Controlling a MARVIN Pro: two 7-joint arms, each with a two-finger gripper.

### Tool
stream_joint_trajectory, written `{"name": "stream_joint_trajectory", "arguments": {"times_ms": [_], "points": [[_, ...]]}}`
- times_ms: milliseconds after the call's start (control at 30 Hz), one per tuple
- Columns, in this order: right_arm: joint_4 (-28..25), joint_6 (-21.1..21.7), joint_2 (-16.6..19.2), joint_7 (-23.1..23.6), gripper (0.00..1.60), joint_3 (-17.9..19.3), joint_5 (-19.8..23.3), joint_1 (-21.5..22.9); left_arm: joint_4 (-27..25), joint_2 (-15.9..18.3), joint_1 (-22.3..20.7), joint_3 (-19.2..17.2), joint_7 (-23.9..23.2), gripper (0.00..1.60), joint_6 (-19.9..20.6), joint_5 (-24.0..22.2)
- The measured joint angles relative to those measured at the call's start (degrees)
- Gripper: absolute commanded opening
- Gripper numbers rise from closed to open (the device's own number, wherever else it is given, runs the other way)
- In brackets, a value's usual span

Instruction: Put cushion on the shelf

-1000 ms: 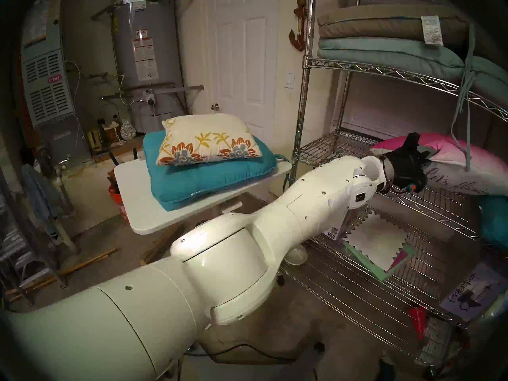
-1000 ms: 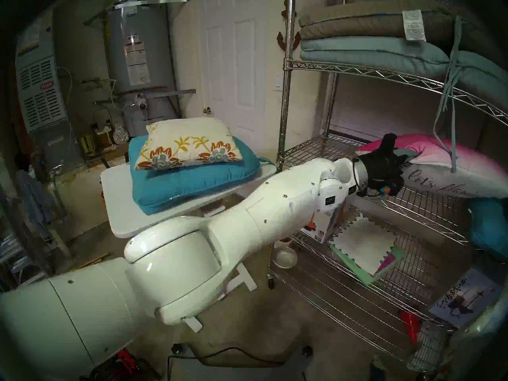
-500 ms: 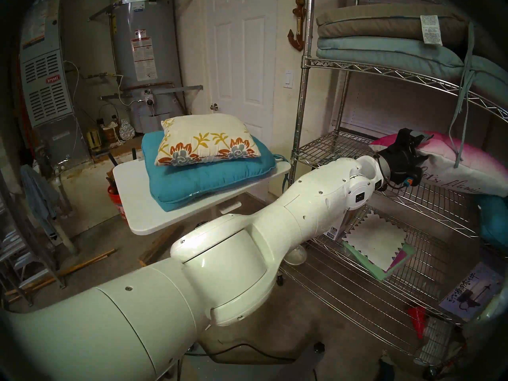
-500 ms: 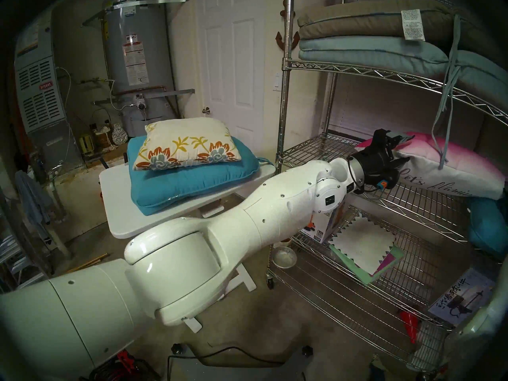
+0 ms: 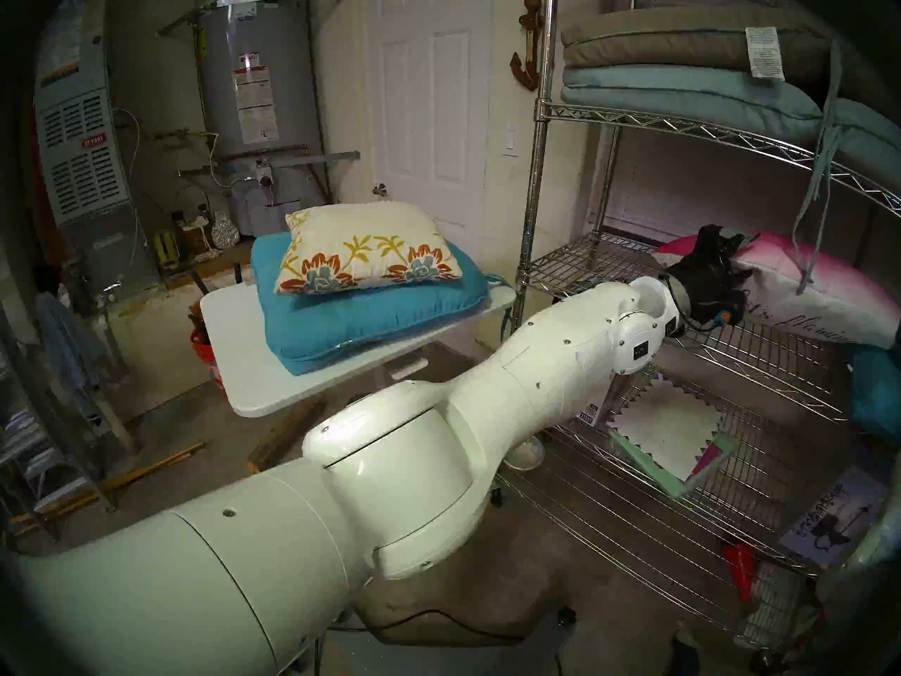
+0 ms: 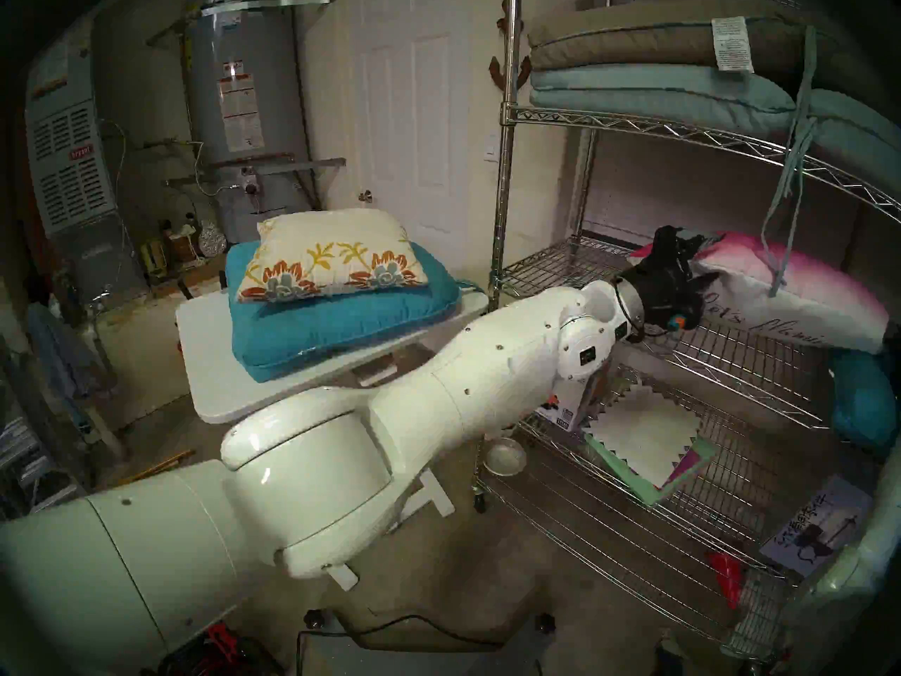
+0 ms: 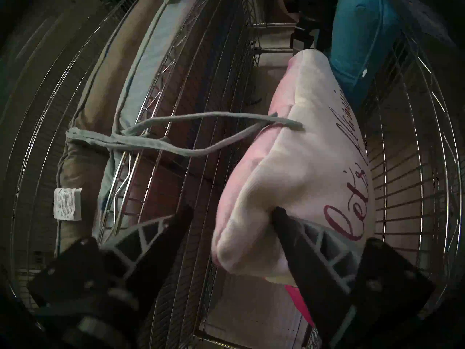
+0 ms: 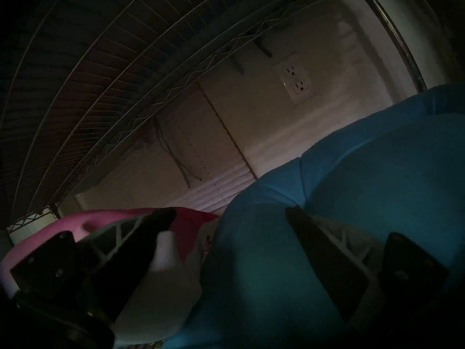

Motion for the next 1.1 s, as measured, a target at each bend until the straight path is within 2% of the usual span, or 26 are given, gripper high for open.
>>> {"name": "stream_joint_trajectory", "arguments": {"times_ms": [1100], "points": [[5.74,6.77,-0.24,0.51,1.6,0.5,6.45,6.62,-0.08,0.06,-0.34,2.79,0.8,1.21,4.22,-5.21]]}}
